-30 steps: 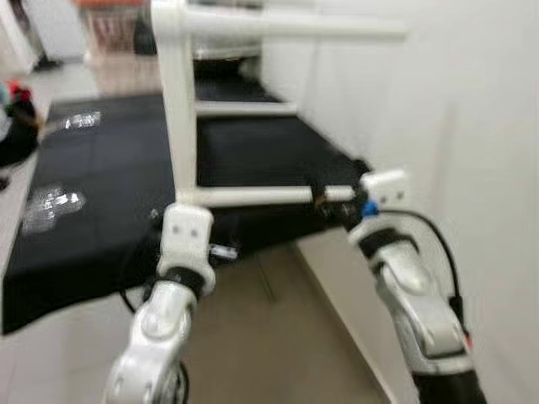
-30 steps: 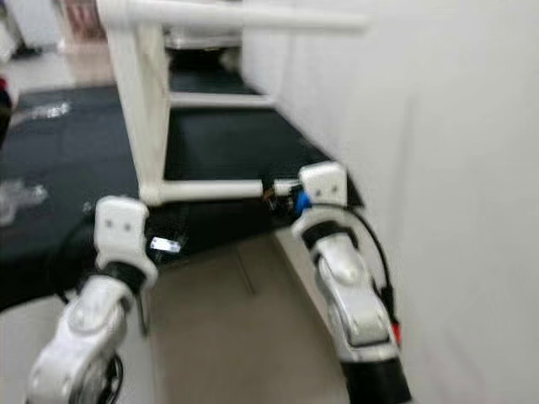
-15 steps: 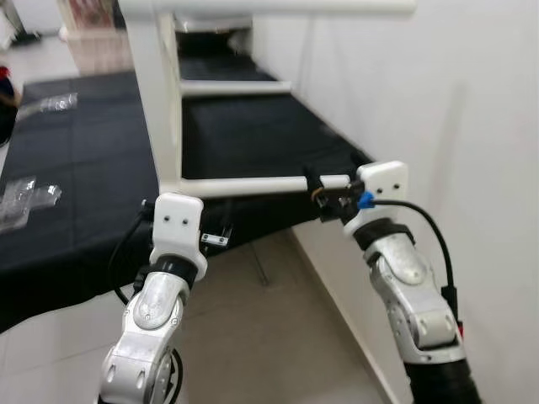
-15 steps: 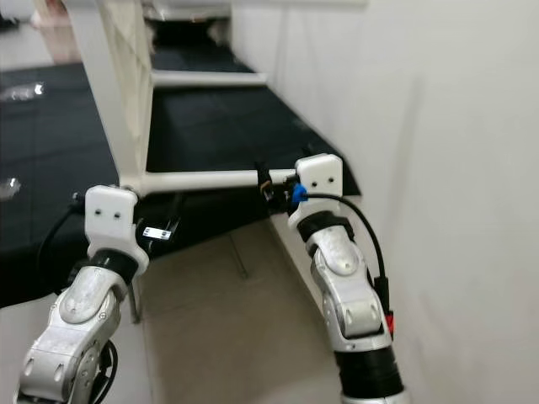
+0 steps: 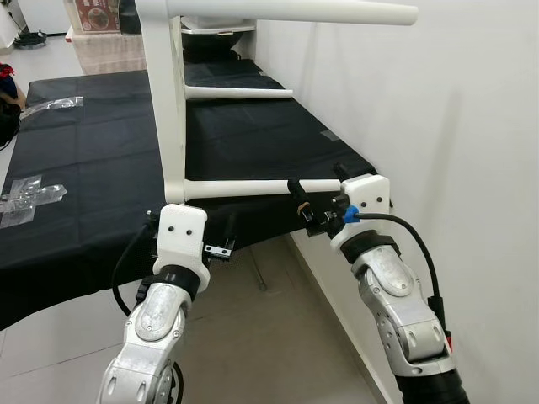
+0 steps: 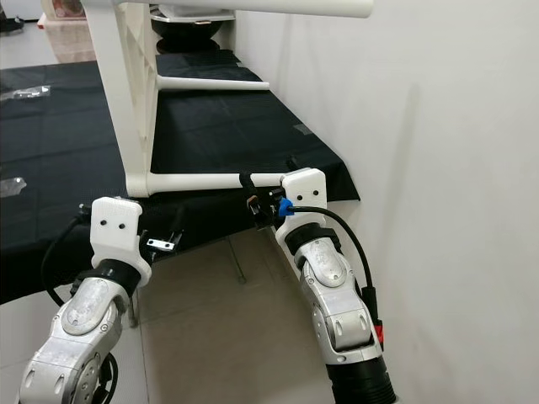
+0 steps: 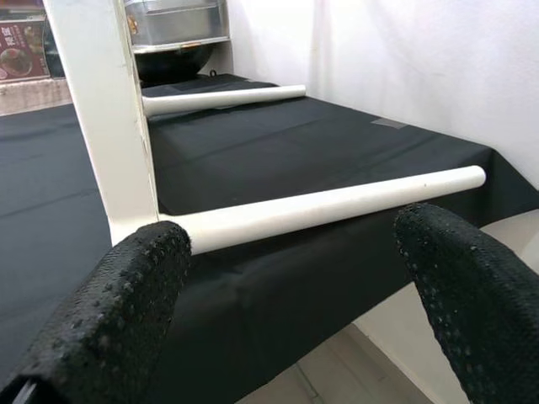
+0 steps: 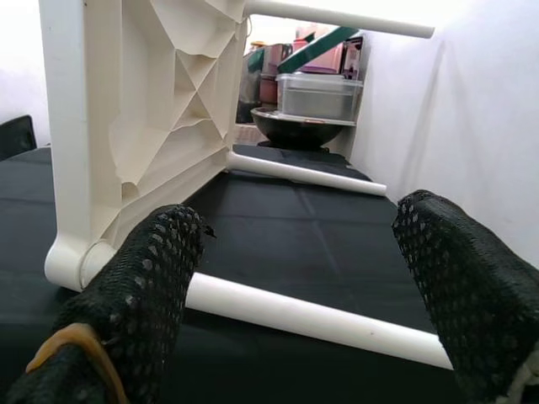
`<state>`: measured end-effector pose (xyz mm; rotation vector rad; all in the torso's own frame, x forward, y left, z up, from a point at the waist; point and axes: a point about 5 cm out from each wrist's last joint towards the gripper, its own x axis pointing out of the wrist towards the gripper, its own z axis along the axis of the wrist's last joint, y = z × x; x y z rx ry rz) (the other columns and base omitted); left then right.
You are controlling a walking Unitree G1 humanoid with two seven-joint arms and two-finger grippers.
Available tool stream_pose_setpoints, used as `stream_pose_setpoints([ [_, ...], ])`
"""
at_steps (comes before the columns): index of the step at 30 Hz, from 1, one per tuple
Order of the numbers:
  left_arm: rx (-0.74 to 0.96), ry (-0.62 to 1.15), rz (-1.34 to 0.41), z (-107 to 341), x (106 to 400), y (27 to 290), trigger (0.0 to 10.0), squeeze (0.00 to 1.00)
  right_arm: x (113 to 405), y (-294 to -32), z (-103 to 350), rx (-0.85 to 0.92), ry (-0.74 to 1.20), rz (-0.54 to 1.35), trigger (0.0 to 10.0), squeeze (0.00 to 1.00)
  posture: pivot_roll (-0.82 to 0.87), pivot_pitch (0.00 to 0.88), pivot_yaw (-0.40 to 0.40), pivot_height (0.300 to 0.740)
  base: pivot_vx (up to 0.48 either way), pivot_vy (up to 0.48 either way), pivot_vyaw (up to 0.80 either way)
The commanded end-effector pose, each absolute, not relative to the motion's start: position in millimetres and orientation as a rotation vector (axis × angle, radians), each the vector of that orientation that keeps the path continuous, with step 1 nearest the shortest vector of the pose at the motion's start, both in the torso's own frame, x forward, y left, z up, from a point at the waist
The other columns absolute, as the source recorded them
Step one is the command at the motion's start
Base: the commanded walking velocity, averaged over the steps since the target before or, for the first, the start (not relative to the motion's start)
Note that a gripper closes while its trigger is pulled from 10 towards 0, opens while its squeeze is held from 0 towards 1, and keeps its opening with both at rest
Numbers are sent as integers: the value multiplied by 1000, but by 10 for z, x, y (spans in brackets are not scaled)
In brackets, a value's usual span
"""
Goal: Building children table
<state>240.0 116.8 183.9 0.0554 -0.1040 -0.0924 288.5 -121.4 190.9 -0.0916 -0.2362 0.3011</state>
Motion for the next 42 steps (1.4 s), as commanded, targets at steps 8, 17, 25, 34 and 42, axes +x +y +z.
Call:
stream_pose_setpoints([
  [8, 53, -93, -87, 1812, 2378, 1169, 10000, 0, 2847, -1197, 1881, -108, -219, 312, 10000, 0, 38, 42, -67, 740, 0, 0, 0],
  [17, 53, -92, -86, 1808, 2378, 1170, 10000, 0, 2845, -1201, 1866, -110, -209, 309, 10000, 0, 37, 40, -64, 740, 0, 0, 0],
  [25, 59, -100, -79, 1821, 2397, 1177, 10000, 0, 2856, -1193, 1866, -112, -208, 309, 10000, 0, 38, 36, -67, 740, 0, 0, 0],
  [34, 72, -135, -72, 1903, 2442, 1205, 10000, 0, 2889, -1227, 1926, -117, -234, 278, 10000, 0, 39, 38, -65, 740, 0, 0, 267],
  [42, 81, -152, -65, 1938, 2465, 1229, 10000, 0, 2921, -1245, 1939, -110, -232, 264, 10000, 0, 37, 42, -55, 740, 68, 0, 0],
])
